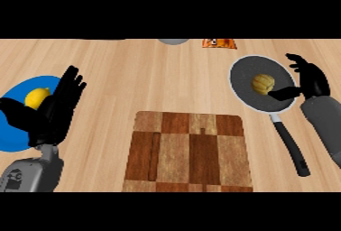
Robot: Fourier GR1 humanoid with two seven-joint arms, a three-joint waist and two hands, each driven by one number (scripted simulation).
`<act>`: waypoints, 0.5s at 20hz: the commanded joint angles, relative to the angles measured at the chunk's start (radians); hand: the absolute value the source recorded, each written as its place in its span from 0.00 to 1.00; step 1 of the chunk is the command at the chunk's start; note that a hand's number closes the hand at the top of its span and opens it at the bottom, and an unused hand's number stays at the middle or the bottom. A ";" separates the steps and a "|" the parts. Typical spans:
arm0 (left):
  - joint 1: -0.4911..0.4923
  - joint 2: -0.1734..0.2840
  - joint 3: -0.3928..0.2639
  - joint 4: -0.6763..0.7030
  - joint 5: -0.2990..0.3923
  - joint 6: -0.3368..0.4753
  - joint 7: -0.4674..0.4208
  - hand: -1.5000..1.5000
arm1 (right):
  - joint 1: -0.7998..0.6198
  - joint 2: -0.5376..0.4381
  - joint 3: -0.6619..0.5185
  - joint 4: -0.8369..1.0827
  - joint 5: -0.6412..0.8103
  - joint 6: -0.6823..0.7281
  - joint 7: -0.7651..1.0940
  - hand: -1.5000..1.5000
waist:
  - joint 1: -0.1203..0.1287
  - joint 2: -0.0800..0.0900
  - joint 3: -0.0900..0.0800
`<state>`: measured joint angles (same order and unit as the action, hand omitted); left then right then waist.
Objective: Pick the squash from the cutting board and place it in the pan
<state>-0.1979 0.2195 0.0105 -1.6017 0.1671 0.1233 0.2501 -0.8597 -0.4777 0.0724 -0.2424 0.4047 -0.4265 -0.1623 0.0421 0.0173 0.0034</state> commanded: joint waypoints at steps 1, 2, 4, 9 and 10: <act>0.029 -0.010 -0.001 0.010 -0.006 -0.005 -0.030 0.50 | 0.006 -0.039 -0.112 -0.021 -0.105 0.033 -0.129 0.00 | -0.014 -0.005 -0.001; 0.017 0.018 0.020 -0.022 0.004 -0.006 0.015 0.50 | 0.005 -0.029 -0.143 -0.033 -0.138 0.029 -0.146 0.00 | -0.012 -0.007 0.000; 0.048 -0.007 -0.005 -0.031 -0.020 0.005 -0.027 0.50 | 0.052 -0.046 -0.211 -0.046 -0.206 0.043 -0.224 0.00 | -0.019 -0.008 0.000; 0.036 0.000 0.027 -0.018 -0.003 0.012 0.001 0.50 | 0.123 -0.121 -0.356 -0.071 -0.369 0.243 -0.305 0.00 | -0.046 -0.016 -0.001; 0.041 0.011 0.025 -0.015 -0.002 -0.005 0.007 0.50 | 0.163 -0.143 -0.372 -0.070 -0.385 0.286 -0.354 0.00 | -0.045 -0.015 -0.001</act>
<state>-0.1637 0.2246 0.0335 -1.6063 0.1662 0.1210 0.2381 -0.7710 -0.5590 -0.2077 -0.3009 0.1184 -0.2653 -0.4209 0.0091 0.0060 0.0025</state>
